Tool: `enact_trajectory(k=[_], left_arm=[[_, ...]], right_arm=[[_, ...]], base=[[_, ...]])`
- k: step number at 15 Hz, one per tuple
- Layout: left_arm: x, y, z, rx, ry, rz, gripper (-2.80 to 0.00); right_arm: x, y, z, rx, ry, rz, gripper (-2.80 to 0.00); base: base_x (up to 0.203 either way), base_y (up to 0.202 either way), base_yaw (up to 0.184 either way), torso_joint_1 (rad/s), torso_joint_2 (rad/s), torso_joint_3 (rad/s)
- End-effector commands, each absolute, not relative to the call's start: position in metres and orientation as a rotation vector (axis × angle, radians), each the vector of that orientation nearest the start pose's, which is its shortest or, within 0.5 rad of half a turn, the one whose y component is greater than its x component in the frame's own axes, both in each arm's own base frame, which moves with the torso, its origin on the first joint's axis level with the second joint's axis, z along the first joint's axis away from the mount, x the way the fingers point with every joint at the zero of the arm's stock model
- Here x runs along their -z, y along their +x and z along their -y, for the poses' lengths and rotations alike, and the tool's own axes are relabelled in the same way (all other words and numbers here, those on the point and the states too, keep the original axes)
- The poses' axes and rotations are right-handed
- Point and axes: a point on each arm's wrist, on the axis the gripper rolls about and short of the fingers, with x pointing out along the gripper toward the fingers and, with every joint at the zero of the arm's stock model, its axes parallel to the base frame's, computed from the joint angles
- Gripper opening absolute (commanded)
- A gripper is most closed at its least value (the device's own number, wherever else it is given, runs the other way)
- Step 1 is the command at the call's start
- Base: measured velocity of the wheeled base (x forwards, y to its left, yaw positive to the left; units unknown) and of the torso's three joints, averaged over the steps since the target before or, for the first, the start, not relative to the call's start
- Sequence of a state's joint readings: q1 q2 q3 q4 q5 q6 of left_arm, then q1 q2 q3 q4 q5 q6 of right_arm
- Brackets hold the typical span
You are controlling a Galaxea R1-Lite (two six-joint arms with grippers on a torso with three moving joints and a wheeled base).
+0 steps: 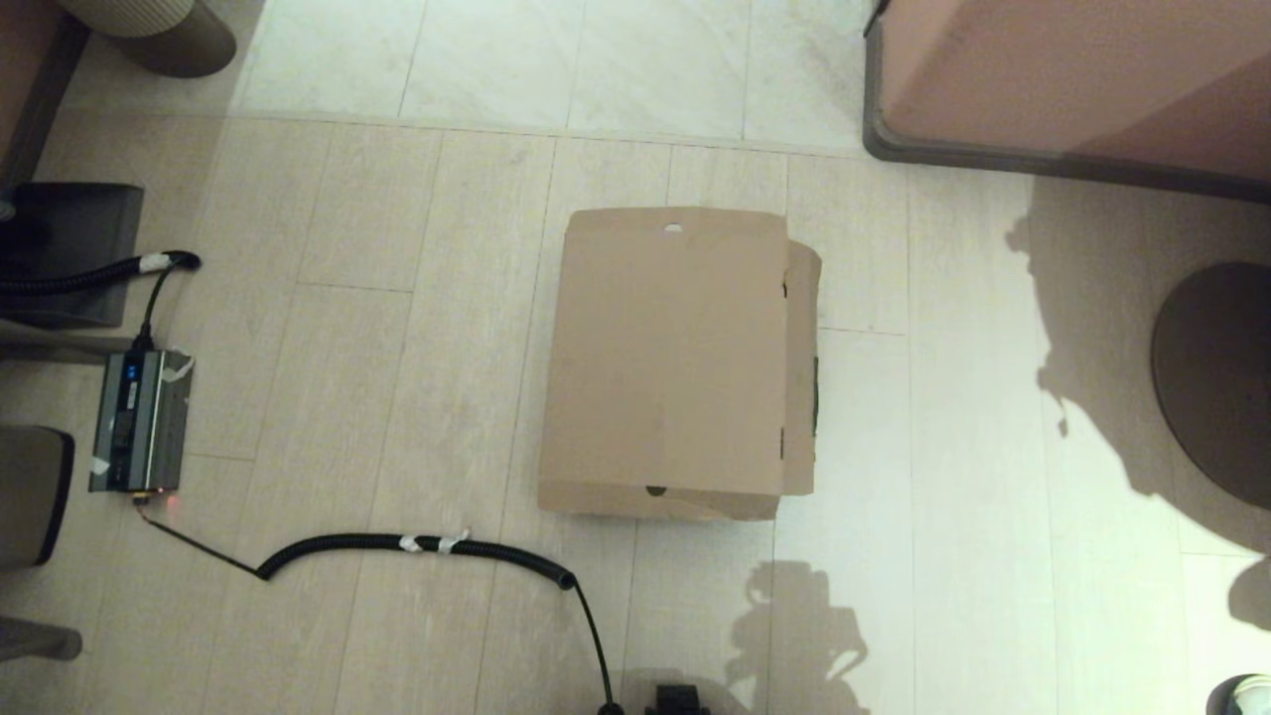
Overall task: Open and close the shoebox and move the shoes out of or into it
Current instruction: Open the shoe box
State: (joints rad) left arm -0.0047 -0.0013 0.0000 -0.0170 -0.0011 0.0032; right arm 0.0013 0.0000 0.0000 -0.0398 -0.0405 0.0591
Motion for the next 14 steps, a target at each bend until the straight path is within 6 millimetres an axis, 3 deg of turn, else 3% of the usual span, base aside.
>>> enact_trajectory(k=[1,3,6,9,11,12,14], left_arm=[[-0.075,-0.022,0.000,0.006,0.005,0.009,-2.80],[-0.075,-0.022,0.000,0.005,0.009,0.008,-2.80],[-0.075,-0.022,0.000,0.006,0.012,0.008,-2.80],[-0.075,-0.022,0.000,0.006,0.006,0.012,-2.80],[-0.075,-0.022,0.000,0.006,0.006,0.012,-2.80],[-0.075,-0.022,0.000,0.006,0.006,0.012,-2.80],[-0.075,-0.022,0.000,0.006,0.006,0.012,-2.80]], right_arm=[[-0.076,-0.022,0.001,0.035,0.024,0.026,-2.80],[-0.084,-0.023,0.000,-0.026,-0.040,0.041,-2.80],[-0.138,-0.014,-0.002,-0.102,0.014,-0.012,-2.80],[-0.195,0.043,-0.005,-0.191,0.178,-0.214,-2.80],[-0.206,0.098,-0.007,-0.237,0.291,-0.384,-2.80],[-0.203,0.128,-0.008,-0.258,0.343,-0.453,0.00],[-0.190,0.184,-0.011,-0.299,0.441,-0.515,0.00]], base=[[0.000,0.000,0.000,0.000,0.00,0.000],[0.000,0.000,0.000,0.000,0.00,0.000],[0.000,0.000,0.000,0.000,0.00,0.000],[0.000,0.000,0.000,0.000,0.00,0.000],[0.000,0.000,0.000,0.000,0.00,0.000],[0.000,0.000,0.000,0.000,0.00,0.000],[0.000,0.000,0.000,0.000,0.00,0.000]])
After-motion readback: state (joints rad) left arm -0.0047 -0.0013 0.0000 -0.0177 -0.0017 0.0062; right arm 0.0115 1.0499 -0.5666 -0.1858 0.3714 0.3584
